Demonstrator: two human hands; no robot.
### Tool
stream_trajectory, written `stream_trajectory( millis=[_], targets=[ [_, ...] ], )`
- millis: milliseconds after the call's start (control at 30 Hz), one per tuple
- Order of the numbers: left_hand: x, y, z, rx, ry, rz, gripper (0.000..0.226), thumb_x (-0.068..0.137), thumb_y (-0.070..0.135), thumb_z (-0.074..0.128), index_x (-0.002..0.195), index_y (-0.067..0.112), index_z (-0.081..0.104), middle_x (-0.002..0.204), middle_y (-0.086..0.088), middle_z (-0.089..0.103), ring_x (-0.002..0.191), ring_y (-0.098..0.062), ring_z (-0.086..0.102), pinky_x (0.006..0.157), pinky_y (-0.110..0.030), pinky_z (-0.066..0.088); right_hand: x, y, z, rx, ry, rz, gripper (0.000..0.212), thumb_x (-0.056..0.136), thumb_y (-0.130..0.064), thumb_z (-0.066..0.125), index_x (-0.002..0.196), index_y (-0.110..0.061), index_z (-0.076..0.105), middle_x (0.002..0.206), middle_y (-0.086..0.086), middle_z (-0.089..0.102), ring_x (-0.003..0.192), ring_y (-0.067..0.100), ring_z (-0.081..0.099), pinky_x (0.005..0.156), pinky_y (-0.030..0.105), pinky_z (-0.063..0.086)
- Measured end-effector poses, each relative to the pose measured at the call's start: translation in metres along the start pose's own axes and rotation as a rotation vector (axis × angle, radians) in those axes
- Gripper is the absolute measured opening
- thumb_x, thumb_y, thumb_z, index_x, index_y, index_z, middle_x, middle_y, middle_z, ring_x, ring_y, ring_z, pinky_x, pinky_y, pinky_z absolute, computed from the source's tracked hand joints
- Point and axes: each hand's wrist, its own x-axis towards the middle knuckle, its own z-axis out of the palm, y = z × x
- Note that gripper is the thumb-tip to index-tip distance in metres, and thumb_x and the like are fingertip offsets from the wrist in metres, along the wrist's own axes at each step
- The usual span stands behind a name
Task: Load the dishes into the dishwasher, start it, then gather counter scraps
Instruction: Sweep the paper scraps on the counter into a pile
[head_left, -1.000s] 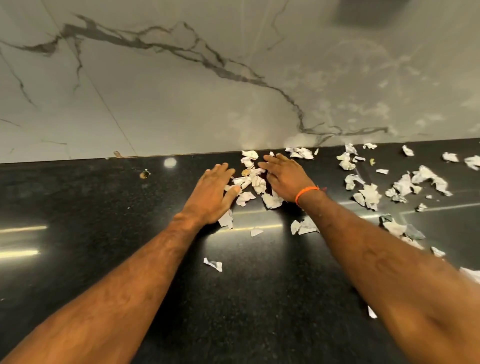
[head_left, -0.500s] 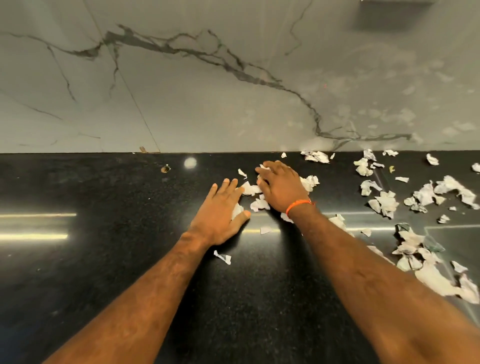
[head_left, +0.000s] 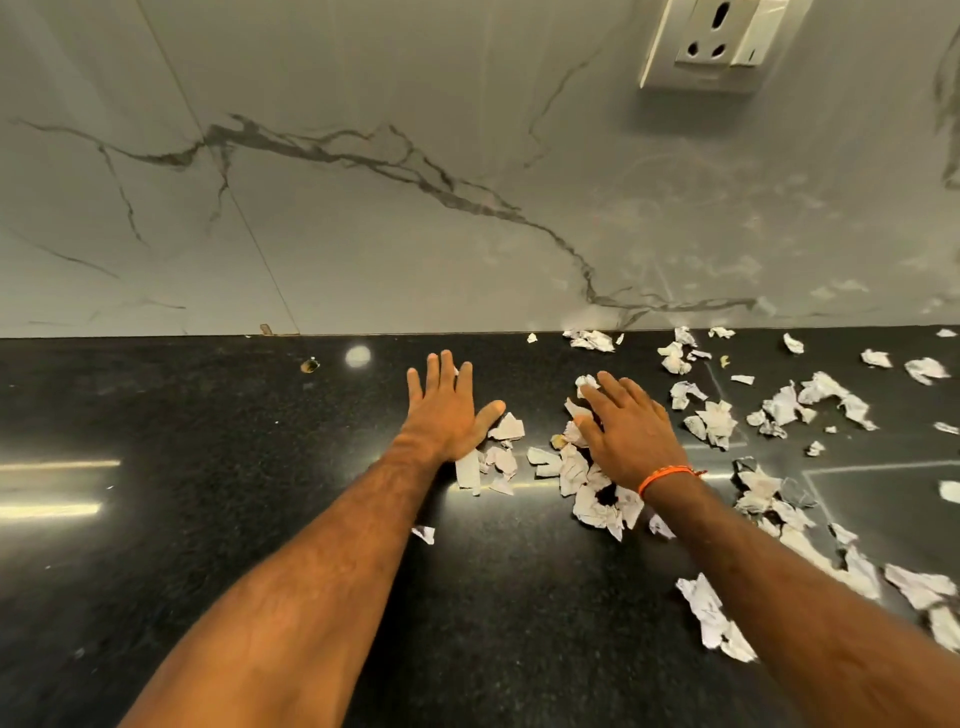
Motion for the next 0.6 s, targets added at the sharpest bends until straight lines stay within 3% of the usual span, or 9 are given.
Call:
stream_trajectory(
  millis=[100,167,267,467,600],
  targets=[
    [-0.002,0.03,0.011,0.028,-0.018,0.129,0.08,0.102,0.065,0.019,0.162,0.015,0.002,0.168,-0.015,-0.012,0.155,-0.03,-0.017,0.124,-0.055,-0.01,0.009,0.024,0.003,-0.033,-0.132,-0.019,0.057,0.105,-0.052,0.027,0.157,-0.03,0.026,0.167,-0.003,0.015,0.154,0.024,0.011,0.124,0.05,0.014],
    [0.0,0.051,0.017,-0.014,-0.021,0.205,0.076,0.103,0.061,0.021,0.162,0.017,0.003,0.169,-0.011,-0.01,0.155,-0.026,-0.015,0.125,-0.053,-0.007,0.02,0.039,0.001,-0.004,-0.077,-0.019,0.052,0.105,-0.05,0.028,0.151,-0.029,0.04,0.162,-0.002,0.031,0.15,0.023,0.022,0.122,0.048,0.02],
    [0.011,0.065,0.019,-0.106,0.022,0.166,0.074,0.104,0.056,0.028,0.162,0.016,0.004,0.169,-0.01,-0.008,0.156,-0.024,-0.011,0.127,-0.048,-0.005,0.045,0.051,-0.005,0.035,0.039,-0.043,0.047,0.105,-0.044,0.034,0.143,-0.024,0.051,0.154,0.002,0.044,0.144,0.025,0.033,0.118,0.046,0.028],
    [0.069,0.085,0.007,-0.146,0.067,0.093,0.077,0.104,0.049,0.038,0.162,0.013,0.003,0.17,-0.011,-0.005,0.156,-0.026,-0.007,0.127,-0.049,0.0,0.122,0.057,-0.007,-0.001,-0.012,-0.179,0.05,0.102,-0.034,0.043,0.15,-0.022,0.038,0.16,0.004,0.033,0.147,0.028,0.028,0.119,0.049,0.026],
    [0.073,0.111,0.02,0.007,0.025,0.139,0.075,0.104,0.048,0.034,0.162,0.011,0.001,0.17,-0.009,-0.005,0.156,-0.024,-0.01,0.125,-0.056,-0.005,0.129,0.077,-0.004,-0.019,-0.065,-0.198,0.049,0.102,-0.032,0.043,0.151,-0.029,0.039,0.158,0.0,0.034,0.146,0.03,0.028,0.118,0.05,0.027]
  ],
)
